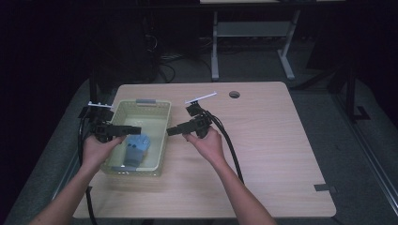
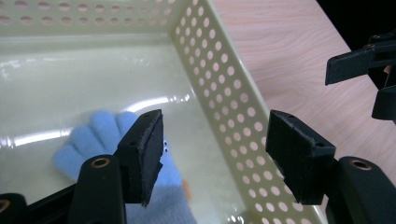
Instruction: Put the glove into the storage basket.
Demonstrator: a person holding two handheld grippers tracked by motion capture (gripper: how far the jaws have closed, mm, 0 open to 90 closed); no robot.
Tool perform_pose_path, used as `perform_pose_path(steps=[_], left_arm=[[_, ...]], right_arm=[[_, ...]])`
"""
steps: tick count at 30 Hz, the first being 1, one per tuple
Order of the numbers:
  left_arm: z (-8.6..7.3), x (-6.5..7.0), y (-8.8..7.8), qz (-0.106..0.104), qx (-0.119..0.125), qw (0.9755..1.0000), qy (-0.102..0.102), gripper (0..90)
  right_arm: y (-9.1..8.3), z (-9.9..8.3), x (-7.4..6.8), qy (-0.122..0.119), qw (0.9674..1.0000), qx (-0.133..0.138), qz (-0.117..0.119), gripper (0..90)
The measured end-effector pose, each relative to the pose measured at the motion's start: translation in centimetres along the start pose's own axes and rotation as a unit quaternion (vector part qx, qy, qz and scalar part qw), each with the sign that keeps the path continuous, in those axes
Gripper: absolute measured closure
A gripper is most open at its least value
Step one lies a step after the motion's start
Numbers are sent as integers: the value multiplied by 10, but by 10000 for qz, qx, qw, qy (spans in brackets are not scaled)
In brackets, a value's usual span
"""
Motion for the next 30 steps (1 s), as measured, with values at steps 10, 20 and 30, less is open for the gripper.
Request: perform_pose_path(steps=[10,20,30], left_arm=[[4,9,-2,-73,169,9998,37,277],[6,27,3,-194,193,9994,202,268],[6,49,15,-229,106,9988,410,243]], right_arm=[[-14,-1,6,-11,9999,74,-69,355],[-36,-7,14,-11,9997,102,-225,333],[-57,-15,22,50,9992,274,-274,305]])
Point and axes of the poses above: each handheld gripper's, and its own axes: y roughly forward along the jaws, z roughly out of its top, x roughly to its right, the point moved 4 cm from there along y, roughly forward along the jaws, and after that the axes turned 11 degrees about -y, right-handed, at the moved point
